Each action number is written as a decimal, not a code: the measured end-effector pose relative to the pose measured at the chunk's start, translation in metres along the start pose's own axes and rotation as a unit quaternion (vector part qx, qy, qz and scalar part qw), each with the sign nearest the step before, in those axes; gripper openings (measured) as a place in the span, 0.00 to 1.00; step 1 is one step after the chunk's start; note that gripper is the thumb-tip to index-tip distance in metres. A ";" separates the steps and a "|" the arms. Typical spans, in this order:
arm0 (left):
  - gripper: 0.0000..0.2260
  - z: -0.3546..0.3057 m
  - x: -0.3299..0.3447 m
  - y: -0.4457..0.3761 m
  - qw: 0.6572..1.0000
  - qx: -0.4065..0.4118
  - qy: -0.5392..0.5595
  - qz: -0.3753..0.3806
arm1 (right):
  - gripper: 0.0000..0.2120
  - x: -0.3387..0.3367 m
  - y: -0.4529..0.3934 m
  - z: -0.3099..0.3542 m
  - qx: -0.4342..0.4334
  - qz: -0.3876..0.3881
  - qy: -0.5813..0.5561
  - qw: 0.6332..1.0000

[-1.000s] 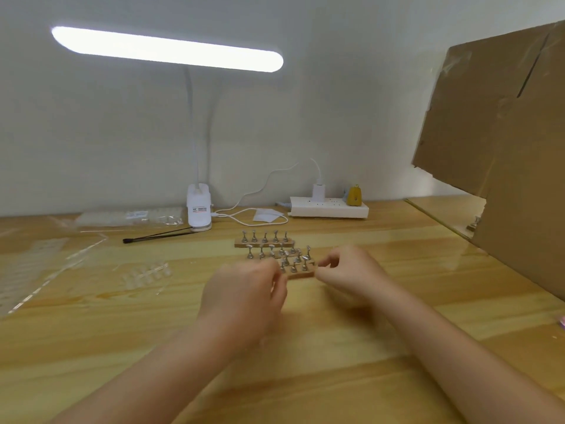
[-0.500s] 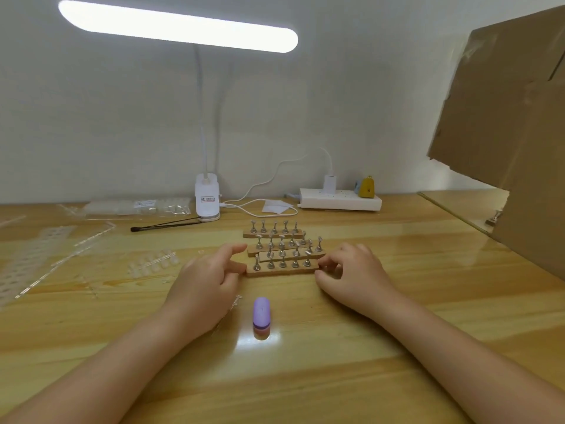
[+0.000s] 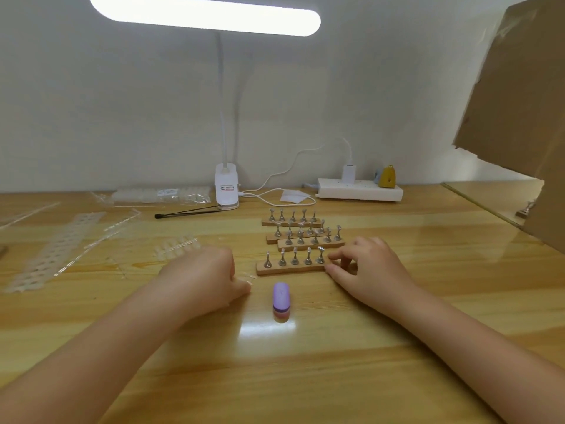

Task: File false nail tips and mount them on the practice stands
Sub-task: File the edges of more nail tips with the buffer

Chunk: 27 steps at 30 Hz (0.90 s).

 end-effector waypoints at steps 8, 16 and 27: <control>0.08 0.016 0.000 -0.006 0.986 -0.015 0.147 -0.082 | 0.15 0.000 0.004 0.004 -0.004 -0.014 0.007 1.000; 0.10 -0.025 -0.013 0.006 0.846 0.150 0.431 -0.275 | 0.12 -0.023 0.025 0.030 -0.053 -0.026 -0.278 0.959; 0.16 -0.034 0.013 0.008 0.702 0.062 0.668 -0.241 | 0.07 0.002 0.040 0.044 0.073 0.159 -0.539 0.824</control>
Point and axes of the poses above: each hand's wrist, its own y-axis away from the middle knuckle, its own x-axis out of the palm, z = x × y, the point moved 7 cm from there along -y, towards the middle knuckle, and after that the axes turned 14 degrees about x, right-handed, at the moved point
